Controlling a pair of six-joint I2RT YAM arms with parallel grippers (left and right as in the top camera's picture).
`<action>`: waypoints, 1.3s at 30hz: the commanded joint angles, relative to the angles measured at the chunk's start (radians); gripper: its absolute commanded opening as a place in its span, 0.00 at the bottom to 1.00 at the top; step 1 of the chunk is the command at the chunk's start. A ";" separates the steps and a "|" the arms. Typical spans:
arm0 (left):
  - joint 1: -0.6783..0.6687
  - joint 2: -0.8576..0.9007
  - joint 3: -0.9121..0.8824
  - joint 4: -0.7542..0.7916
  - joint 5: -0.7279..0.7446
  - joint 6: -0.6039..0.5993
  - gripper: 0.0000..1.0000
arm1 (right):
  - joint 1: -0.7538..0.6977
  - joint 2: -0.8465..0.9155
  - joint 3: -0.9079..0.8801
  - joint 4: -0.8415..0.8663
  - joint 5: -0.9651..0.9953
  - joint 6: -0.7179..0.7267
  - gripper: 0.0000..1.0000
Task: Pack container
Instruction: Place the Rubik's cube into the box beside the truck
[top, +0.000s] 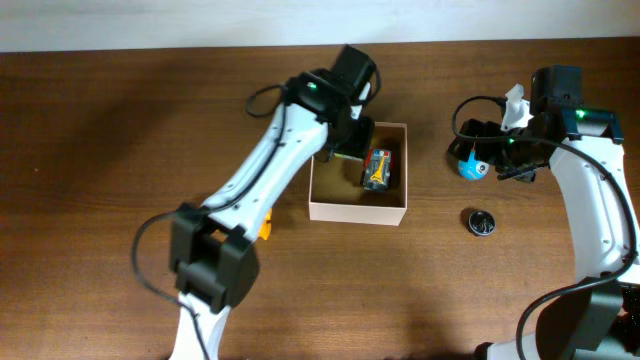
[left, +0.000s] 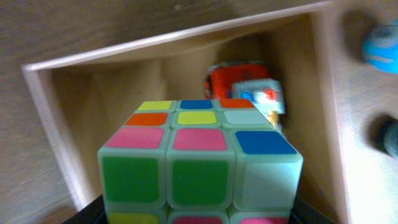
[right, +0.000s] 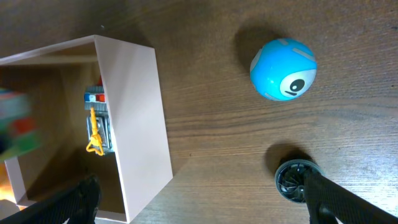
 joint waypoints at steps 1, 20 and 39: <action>0.008 0.066 -0.002 0.024 -0.060 -0.068 0.47 | -0.005 0.001 0.020 -0.002 0.010 0.000 0.99; 0.008 0.082 0.012 0.072 -0.202 -0.066 0.82 | -0.005 0.001 0.020 -0.008 0.010 0.000 0.99; 0.004 0.053 0.119 -0.221 -0.098 0.021 0.22 | -0.005 0.001 0.020 -0.008 0.010 0.000 0.99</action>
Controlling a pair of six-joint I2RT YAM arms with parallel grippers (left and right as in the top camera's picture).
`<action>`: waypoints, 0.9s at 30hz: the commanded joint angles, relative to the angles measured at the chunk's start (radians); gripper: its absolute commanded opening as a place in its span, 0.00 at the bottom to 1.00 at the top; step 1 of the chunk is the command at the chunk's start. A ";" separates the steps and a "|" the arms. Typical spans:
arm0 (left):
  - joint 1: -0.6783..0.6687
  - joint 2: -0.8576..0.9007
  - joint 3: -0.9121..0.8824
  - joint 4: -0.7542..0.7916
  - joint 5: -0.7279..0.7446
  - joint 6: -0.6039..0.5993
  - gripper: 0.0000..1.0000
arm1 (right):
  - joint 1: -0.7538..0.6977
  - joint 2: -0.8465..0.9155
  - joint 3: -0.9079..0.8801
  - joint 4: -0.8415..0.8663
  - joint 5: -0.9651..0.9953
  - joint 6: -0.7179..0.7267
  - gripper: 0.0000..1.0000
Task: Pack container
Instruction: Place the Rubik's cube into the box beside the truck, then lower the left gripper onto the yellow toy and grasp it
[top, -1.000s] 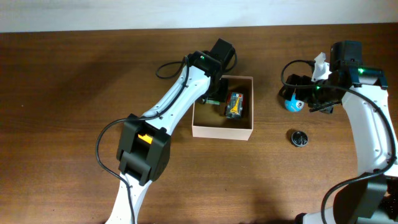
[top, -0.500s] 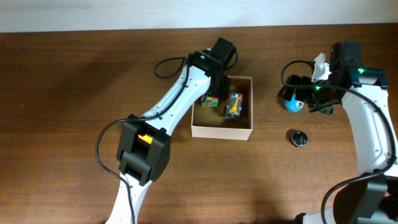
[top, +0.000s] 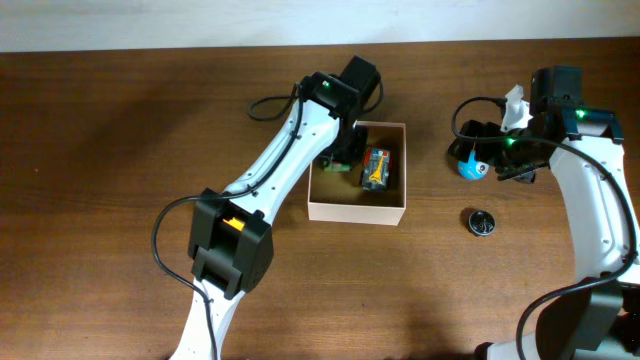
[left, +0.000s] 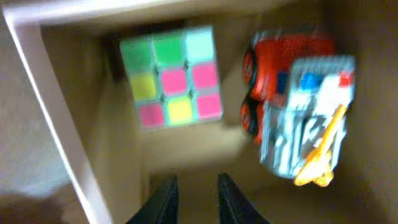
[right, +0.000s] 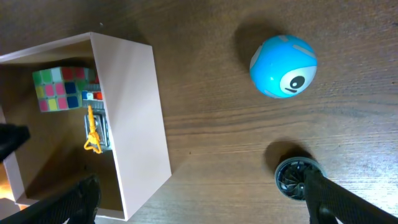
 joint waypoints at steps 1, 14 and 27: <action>0.015 -0.053 0.017 -0.064 -0.056 0.043 0.22 | -0.005 0.001 0.020 0.000 0.010 0.000 0.99; 0.144 -0.272 0.058 -0.295 -0.227 0.089 0.54 | -0.005 0.001 0.020 0.000 0.010 0.000 0.99; 0.183 -0.276 -0.194 -0.370 -0.148 0.045 0.63 | -0.005 0.001 0.020 0.000 0.010 0.000 0.99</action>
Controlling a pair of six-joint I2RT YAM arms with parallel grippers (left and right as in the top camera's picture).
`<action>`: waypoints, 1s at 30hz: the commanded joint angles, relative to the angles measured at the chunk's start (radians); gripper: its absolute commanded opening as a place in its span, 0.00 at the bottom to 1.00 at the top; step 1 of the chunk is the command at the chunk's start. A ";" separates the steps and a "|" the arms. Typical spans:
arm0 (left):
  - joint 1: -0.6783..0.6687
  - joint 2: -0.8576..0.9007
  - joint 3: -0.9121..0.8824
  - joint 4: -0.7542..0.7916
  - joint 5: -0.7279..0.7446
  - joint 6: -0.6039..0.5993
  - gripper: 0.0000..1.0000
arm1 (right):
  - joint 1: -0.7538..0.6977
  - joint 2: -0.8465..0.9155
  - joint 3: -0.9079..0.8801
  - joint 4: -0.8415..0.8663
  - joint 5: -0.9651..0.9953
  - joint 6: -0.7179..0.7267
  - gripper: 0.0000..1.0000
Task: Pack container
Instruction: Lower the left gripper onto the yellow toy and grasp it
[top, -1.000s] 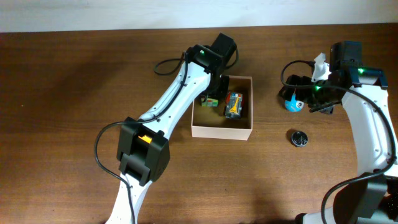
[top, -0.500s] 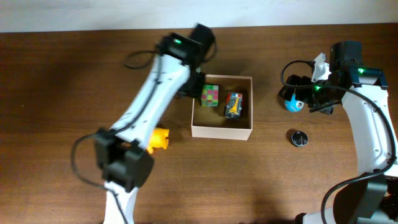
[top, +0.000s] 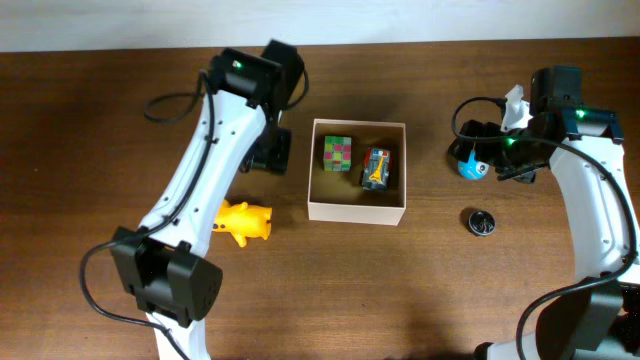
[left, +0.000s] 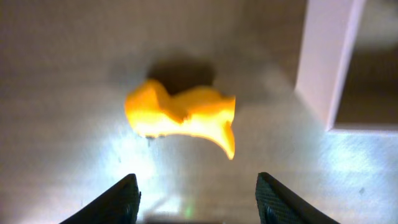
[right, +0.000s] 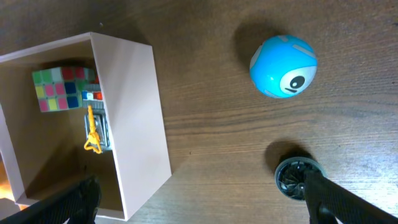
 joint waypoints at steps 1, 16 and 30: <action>0.003 0.009 -0.107 0.008 0.014 -0.032 0.63 | -0.005 0.001 0.020 0.000 0.010 0.000 0.99; 0.056 0.009 -0.581 0.375 0.097 -0.045 0.77 | -0.005 0.001 0.020 -0.007 0.055 -0.003 0.99; 0.068 -0.040 -0.665 0.465 0.146 -0.028 0.06 | -0.005 0.001 0.020 0.002 0.054 -0.003 0.99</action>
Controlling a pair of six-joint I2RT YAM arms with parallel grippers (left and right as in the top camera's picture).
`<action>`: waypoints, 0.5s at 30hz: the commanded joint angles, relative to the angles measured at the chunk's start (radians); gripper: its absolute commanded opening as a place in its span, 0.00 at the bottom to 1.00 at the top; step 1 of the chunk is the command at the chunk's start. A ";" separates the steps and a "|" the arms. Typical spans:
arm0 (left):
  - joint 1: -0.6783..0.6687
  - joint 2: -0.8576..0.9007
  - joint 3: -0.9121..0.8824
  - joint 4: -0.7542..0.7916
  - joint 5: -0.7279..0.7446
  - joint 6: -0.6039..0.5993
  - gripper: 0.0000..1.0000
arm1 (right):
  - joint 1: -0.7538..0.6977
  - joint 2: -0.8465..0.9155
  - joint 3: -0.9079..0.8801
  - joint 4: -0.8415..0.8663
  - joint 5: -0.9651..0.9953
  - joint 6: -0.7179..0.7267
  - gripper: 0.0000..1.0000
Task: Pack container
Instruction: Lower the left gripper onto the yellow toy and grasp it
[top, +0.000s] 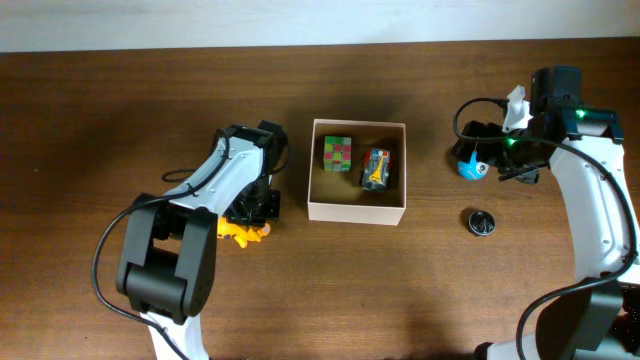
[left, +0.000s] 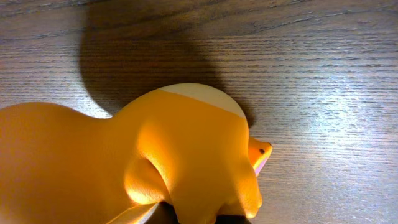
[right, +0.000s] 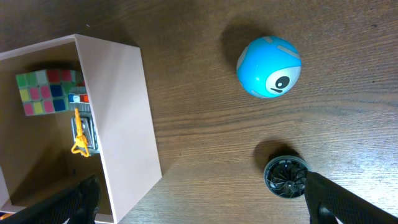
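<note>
The open cardboard box (top: 357, 211) holds a colour cube (top: 338, 153) and a toy truck (top: 378, 168). Left of the box a yellow toy animal (left: 155, 149) lies on the table. My left gripper (top: 250, 205) is down on it, and its fingers look drawn in on the toy's underside. A blue ball with an eye (right: 268, 58) and a black wheel (right: 285, 177) lie right of the box. My right gripper (right: 205, 199) hangs wide open above the table between the box wall and the wheel, holding nothing.
The wooden table (top: 100, 150) runs bare to the left and along the front. The box wall (right: 118, 118) stands between the right gripper and the packed toys. The left arm's links (top: 190, 260) stretch from the front edge to the toy.
My left gripper was open well above the yellow toy; now it is low on the toy, which fills its view. The right wrist view has shifted slightly.
My left gripper held the colour cube over the box. Then the cube lay inside beside the truck, with the gripper open above it. Later that gripper was outside the box, open over the yellow toy, and now it is on the toy. The right gripper stayed open.
</note>
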 joint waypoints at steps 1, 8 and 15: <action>0.002 -0.053 0.022 -0.007 0.051 0.003 0.06 | -0.005 0.001 0.019 0.003 0.013 -0.003 0.99; -0.003 -0.224 0.199 -0.055 0.054 -0.001 0.06 | -0.005 0.001 0.019 -0.001 0.013 -0.003 0.99; -0.092 -0.296 0.381 0.003 0.082 -0.003 0.07 | -0.005 0.001 0.019 0.002 0.013 -0.003 0.99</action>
